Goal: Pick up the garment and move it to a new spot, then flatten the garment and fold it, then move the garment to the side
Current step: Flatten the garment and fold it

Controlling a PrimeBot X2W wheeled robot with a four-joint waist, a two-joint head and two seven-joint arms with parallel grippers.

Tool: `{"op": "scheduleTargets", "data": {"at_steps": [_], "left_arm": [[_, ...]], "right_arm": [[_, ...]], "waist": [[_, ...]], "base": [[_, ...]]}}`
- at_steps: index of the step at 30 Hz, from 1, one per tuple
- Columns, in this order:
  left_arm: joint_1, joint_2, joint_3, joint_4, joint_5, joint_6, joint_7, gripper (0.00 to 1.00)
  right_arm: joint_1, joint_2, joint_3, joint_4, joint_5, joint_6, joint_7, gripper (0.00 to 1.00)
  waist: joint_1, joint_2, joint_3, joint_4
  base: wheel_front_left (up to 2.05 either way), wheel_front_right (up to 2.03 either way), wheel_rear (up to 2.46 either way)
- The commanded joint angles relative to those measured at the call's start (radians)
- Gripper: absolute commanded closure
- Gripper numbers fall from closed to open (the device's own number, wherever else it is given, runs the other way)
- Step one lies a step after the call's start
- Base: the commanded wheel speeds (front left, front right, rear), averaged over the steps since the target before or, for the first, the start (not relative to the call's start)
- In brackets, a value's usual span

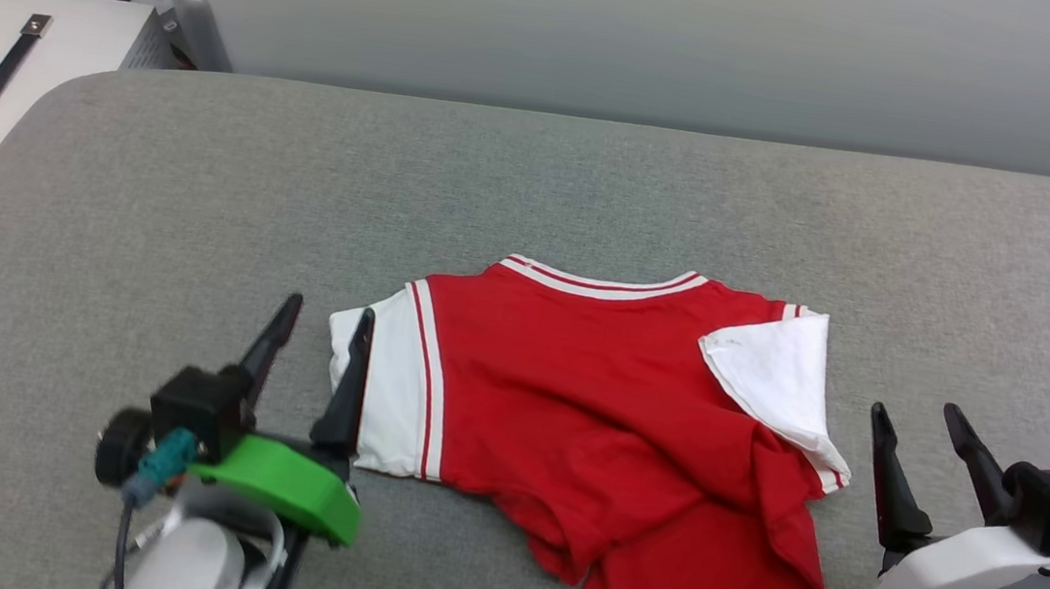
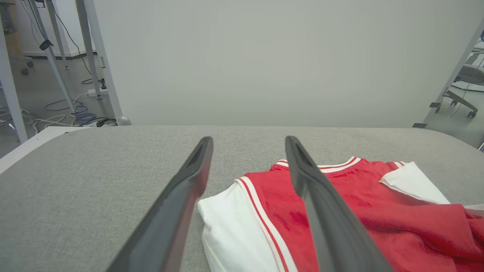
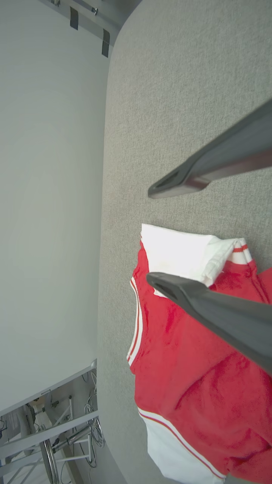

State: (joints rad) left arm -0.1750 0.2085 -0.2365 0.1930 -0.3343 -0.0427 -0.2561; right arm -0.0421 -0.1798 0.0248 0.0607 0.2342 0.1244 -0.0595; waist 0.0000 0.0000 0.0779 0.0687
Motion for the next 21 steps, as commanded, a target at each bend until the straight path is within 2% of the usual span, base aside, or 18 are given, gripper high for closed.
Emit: {"op": "scheduleTargets", "data": {"at_steps": [1, 7, 14, 21], "left_arm": [[0.044, -0.023, 0.009, -0.022, 0.012, 0.006, -0.005, 0.00], [0.097, -0.072, 0.041, -0.060, 0.046, -0.011, -0.005, 0.00], [0.075, -0.081, 0.060, -0.057, 0.083, -0.037, -0.006, 0.00], [0.065, -0.102, 0.066, -0.044, 0.100, -0.053, -0.006, 0.00]], "right_arm": [[0.012, -0.014, 0.013, -0.006, 0.011, 0.006, 0.010, 0.00], [0.015, -0.064, 0.055, -0.018, 0.025, 0.006, 0.060, 0.00], [-0.031, -0.141, 0.134, 0.005, 0.038, 0.006, 0.192, 0.00], [-0.085, -0.169, 0.171, 0.053, 0.039, 0.006, 0.294, 0.00]], "waist": [[0.0000, 0.0000, -0.010, 0.012], [0.0000, 0.0000, -0.002, 0.029], [0.0000, 0.0000, 0.021, 0.048], [0.0000, 0.0000, 0.047, 0.070]], "base": [[0.00, 0.00, 0.00], [0.00, 0.00, 0.00], [0.00, 0.00, 0.00], [0.00, 0.00, 0.00]]}}
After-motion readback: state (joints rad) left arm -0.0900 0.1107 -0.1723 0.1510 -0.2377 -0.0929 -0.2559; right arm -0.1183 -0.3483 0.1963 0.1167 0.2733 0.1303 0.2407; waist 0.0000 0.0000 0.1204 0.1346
